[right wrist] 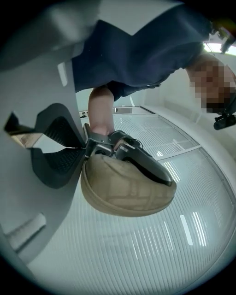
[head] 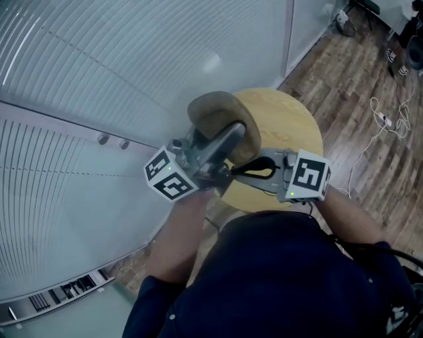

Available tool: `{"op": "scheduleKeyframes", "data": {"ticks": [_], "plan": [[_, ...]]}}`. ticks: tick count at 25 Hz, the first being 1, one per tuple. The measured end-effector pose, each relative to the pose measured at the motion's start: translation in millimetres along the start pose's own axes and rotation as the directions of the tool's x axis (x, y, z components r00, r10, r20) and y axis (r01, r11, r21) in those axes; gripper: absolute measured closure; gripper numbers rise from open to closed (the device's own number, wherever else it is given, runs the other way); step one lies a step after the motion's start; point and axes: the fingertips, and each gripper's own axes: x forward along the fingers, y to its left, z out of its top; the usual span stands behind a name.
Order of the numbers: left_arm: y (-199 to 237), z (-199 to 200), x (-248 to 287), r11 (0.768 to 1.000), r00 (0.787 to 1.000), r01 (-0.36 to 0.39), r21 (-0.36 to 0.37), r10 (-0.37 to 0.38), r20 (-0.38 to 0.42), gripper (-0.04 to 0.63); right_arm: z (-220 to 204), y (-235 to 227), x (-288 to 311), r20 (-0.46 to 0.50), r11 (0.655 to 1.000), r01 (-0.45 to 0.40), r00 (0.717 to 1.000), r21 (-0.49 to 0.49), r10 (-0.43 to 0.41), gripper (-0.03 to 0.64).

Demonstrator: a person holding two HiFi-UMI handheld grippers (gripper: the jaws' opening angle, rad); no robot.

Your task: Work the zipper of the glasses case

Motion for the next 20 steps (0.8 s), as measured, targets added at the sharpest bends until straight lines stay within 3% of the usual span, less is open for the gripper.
{"op": "scheduleKeyframes", "data": {"ticks": [3, 6, 8, 11, 12, 14, 16, 20], "plan": [[3.5, 4.1, -6.0, 0.999, 1.0, -0.015, 0.029, 0.015, 0.013, 0.298, -4.3, -4.5, -3.8, 0.025, 0.999, 0.037, 0.999, 0.013, -0.037, 0.601], [20.7, -6.5, -19.7, 0.988, 0.994, -0.082, 0.131, 0.09, -0.055, 0.298, -13.9, -15.4, -12.9, 0.045, 0.992, 0.125, 0.991, 0.026, -0.126, 0.567], [35.7, -23.0, -32.6, 0.968, 0.98, -0.136, 0.211, 0.162, -0.115, 0.298, -21.1, -26.9, -25.2, 0.063, 0.981, 0.183, 0.98, 0.057, -0.187, 0.481], [51.5, -42.1, -52.2, 0.923, 0.946, -0.212, 0.322, 0.277, -0.172, 0.296, -24.2, -47.6, -54.4, 0.067, 0.946, 0.314, 0.945, 0.079, -0.32, 0.459], [57.6, -48.1, -60.0, 0.903, 0.93, -0.236, 0.36, 0.317, -0.185, 0.296, -24.8, -57.2, -66.5, 0.07, 0.921, 0.384, 0.919, 0.074, -0.389, 0.459], [73.3, -60.6, -77.0, 0.862, 0.9, -0.284, 0.42, 0.39, -0.193, 0.296, -29.4, -80.1, -94.8, 0.086, 0.834, 0.549, 0.829, 0.058, -0.552, 0.478], [89.8, -70.5, -92.7, 0.828, 0.874, -0.345, 0.443, 0.455, -0.169, 0.295, -38.4, -97.5, -121.2, 0.102, 0.745, 0.664, 0.738, 0.064, -0.667, 0.568], [105.8, -85.6, -113.6, 0.779, 0.83, -0.432, 0.456, 0.541, -0.137, 0.295, -63.2, -110.7, -156.0, 0.098, 0.662, 0.736, 0.655, 0.144, -0.749, 0.594]]}}
